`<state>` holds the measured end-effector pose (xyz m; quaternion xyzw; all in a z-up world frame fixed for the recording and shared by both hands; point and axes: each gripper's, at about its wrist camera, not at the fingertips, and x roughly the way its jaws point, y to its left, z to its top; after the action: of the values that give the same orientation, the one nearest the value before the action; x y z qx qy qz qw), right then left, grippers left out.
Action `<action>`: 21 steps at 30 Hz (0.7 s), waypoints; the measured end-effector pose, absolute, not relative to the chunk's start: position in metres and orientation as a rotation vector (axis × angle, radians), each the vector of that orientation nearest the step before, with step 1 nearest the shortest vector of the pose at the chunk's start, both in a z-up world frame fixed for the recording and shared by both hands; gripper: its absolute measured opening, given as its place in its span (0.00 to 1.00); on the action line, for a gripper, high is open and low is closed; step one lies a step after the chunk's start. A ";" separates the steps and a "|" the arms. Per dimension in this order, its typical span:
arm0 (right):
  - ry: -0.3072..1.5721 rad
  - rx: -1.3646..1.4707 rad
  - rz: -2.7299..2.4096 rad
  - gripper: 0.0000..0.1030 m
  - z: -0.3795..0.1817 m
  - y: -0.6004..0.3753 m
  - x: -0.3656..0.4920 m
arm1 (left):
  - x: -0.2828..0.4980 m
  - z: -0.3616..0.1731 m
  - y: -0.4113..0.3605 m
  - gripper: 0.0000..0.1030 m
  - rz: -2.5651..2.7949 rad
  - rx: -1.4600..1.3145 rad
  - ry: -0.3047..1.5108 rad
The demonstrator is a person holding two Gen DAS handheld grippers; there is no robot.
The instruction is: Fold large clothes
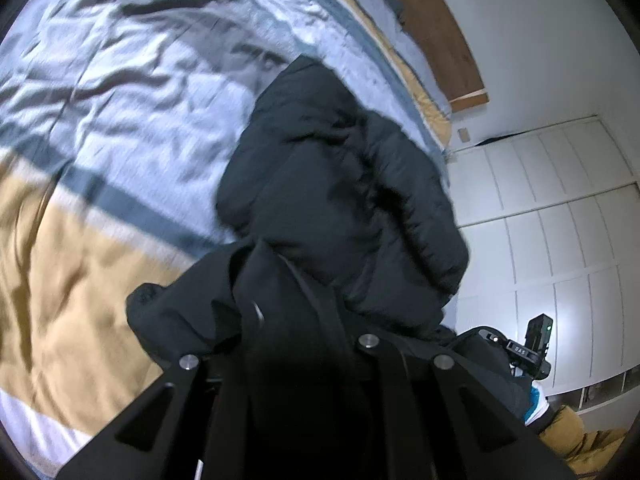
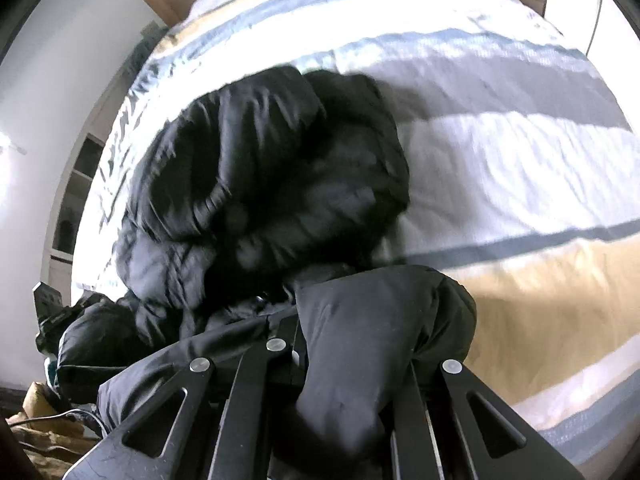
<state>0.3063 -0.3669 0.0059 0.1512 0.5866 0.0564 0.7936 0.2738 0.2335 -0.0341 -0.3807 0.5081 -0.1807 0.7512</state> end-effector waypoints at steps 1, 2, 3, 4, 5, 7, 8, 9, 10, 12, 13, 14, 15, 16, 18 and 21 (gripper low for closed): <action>1.243 0.329 0.126 0.09 0.012 -0.369 0.310 | 0.276 -0.030 0.234 0.10 -0.398 -0.836 1.098; 1.233 0.334 0.127 0.09 0.015 -0.369 0.311 | 0.280 -0.025 0.235 0.10 -0.403 -0.848 1.080; 1.213 0.346 0.128 0.09 0.021 -0.373 0.315 | 0.282 -0.020 0.236 0.10 -0.406 -0.859 1.066; 1.203 0.354 0.126 0.09 0.024 -0.374 0.316 | 0.286 -0.014 0.237 0.10 -0.411 -0.880 1.044; 1.182 0.370 0.124 0.09 0.030 -0.378 0.320 | 0.290 -0.010 0.238 0.10 -0.415 -0.898 1.025; 1.144 0.397 0.116 0.09 0.040 -0.385 0.326 | 0.298 0.002 0.243 0.10 -0.421 -0.931 0.979; 1.123 0.412 0.113 0.09 0.045 -0.388 0.329 | 0.302 0.007 0.244 0.10 -0.424 -0.942 0.960; 1.104 0.425 0.112 0.09 0.050 -0.391 0.333 | 0.307 0.014 0.246 0.10 -0.428 -0.953 0.937; 1.094 0.431 0.110 0.09 0.053 -0.393 0.335 | 0.312 0.018 0.247 0.10 -0.431 -0.959 0.924; 1.063 0.444 0.109 0.09 0.062 -0.396 0.344 | 0.321 0.029 0.247 0.10 -0.435 -0.961 0.897; 1.054 0.447 0.109 0.09 0.064 -0.396 0.347 | 0.326 0.034 0.248 0.10 -0.438 -0.964 0.886; 1.046 0.452 0.108 0.09 0.066 -0.397 0.352 | 0.330 0.037 0.248 0.10 -0.442 -0.967 0.875; 1.040 0.458 0.108 0.09 0.068 -0.398 0.356 | 0.334 0.041 0.248 0.10 -0.445 -0.970 0.868; 1.036 0.464 0.107 0.09 0.070 -0.398 0.361 | 0.338 0.044 0.249 0.10 -0.447 -0.974 0.859; 1.027 0.478 0.105 0.09 0.072 -0.400 0.370 | 0.345 0.046 0.251 0.10 -0.448 -0.989 0.851; 1.026 0.502 0.097 0.09 0.068 -0.403 0.382 | 0.356 0.045 0.251 0.10 -0.433 -1.001 0.855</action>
<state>0.3821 -0.4026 0.0684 0.2377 0.4854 0.0458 0.8401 0.3563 0.2512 0.0454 -0.4615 0.3940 -0.1997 0.7693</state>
